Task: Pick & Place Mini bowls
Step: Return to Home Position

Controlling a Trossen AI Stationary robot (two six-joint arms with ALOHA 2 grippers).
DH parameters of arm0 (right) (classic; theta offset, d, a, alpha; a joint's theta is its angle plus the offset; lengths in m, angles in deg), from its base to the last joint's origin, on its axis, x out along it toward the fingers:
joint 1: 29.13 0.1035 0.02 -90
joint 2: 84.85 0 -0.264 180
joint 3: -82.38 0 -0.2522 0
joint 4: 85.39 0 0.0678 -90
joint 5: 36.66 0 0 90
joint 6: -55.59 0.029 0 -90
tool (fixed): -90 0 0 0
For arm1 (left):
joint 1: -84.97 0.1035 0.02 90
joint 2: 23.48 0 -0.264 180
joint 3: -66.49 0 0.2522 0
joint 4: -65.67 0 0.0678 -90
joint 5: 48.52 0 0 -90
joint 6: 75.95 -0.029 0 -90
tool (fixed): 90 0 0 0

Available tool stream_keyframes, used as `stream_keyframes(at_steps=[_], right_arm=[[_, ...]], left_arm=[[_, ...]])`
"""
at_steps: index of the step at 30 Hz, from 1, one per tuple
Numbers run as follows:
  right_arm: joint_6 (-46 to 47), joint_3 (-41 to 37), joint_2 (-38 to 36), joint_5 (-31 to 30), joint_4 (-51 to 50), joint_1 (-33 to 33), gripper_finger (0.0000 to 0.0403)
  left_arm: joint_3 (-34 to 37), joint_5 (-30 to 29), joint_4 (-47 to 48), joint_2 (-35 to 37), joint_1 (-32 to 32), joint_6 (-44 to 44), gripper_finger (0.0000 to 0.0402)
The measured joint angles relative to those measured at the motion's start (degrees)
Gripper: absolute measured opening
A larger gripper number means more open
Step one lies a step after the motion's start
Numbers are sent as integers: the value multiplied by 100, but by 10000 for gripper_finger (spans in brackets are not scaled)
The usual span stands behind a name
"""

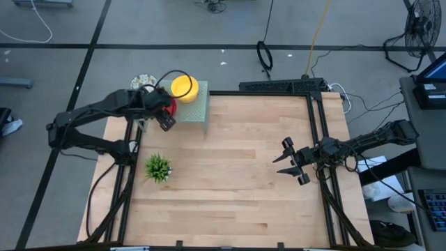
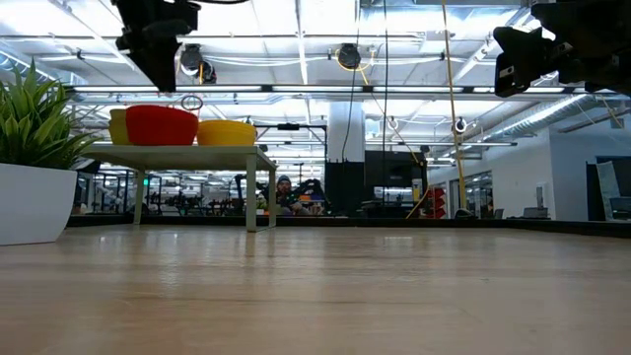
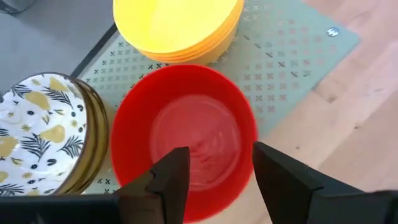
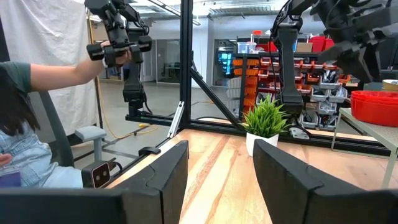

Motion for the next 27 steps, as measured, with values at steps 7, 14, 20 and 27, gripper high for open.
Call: stream_keyframes(at_steps=[7, 14, 20, 27], right_arm=[[0, 0, 0, -2, 0, 0, 171], [-2, 0, -2, -2, 0, 0, 171], [0, -1, 0, -2, 0, 0, 171], [1, -2, -1, -2, 0, 0, 171]], left_arm=[[0, 234, -4, 233, 0, 1, 179], [0, 1455, -380, 464, -110, -260, 179], [-53, 1496, -416, 1036, -230, -175, 173], [-7, 1494, -435, 2328, -646, 404, 142]])
